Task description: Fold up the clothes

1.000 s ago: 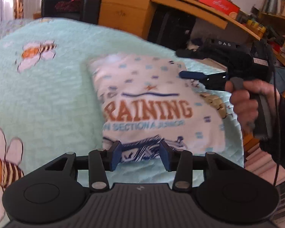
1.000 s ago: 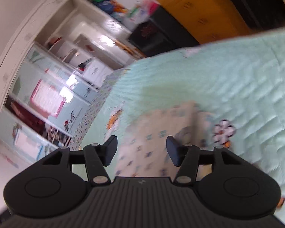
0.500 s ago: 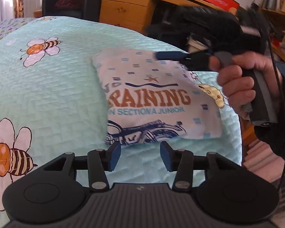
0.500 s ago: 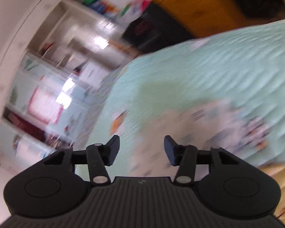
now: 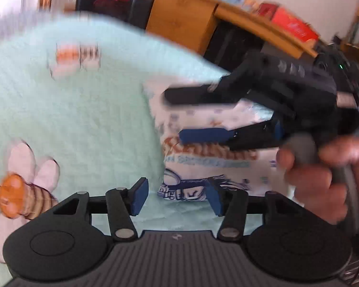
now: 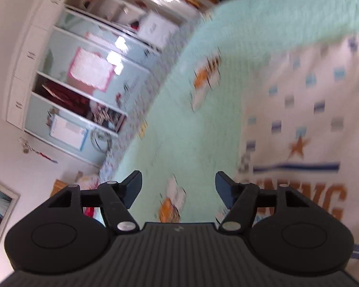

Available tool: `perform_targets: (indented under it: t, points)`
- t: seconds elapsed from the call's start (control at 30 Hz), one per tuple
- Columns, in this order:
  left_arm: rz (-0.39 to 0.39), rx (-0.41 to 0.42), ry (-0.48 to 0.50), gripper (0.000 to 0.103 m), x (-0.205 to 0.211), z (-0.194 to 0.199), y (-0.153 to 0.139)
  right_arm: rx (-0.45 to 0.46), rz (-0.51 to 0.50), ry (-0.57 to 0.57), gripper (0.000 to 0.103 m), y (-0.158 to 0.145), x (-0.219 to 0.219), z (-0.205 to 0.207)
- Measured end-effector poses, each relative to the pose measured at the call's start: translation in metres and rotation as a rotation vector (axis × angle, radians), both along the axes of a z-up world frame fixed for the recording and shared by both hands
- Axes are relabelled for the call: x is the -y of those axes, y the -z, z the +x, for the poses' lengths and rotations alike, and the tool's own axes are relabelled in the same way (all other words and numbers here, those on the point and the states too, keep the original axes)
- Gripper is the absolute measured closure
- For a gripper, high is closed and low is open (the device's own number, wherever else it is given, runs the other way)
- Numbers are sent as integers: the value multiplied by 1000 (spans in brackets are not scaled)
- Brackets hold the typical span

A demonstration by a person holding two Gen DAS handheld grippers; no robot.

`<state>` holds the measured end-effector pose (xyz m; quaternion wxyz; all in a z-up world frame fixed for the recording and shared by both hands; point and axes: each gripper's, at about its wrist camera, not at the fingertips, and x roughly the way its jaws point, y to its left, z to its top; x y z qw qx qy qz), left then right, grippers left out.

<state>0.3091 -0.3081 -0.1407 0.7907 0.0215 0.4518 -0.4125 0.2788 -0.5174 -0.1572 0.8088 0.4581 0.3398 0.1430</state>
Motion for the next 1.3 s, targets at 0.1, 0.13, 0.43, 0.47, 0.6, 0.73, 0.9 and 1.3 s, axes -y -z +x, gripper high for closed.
perform_targets:
  t: [0.1,0.13,0.43,0.47,0.6,0.73,0.9,1.3]
  points:
    - [-21,-37,66,50,7,-16,4,-70,68,49,39,22,5,14]
    - [-50,-39,111,50,6,-26,1,-49,99,62,38,18,7,11]
    - [9,33,144,47,-7,-62,-18,38,153,104,34,0,20,-29]
    - [43,61,133,45,-7,-63,-24,67,120,127,34,-12,22,-41]
    - [209,167,-33,44,4,-64,-54,-48,-245,269,32,-66,11,-84]
    - [230,209,-151,40,9,-56,-84,-177,-524,416,25,-103,0,-108]
    - [312,272,-198,37,31,-64,-119,-248,-701,402,24,-134,-12,-110]
    - [338,308,-258,35,32,-75,-152,-257,-792,371,24,-164,-40,-112]
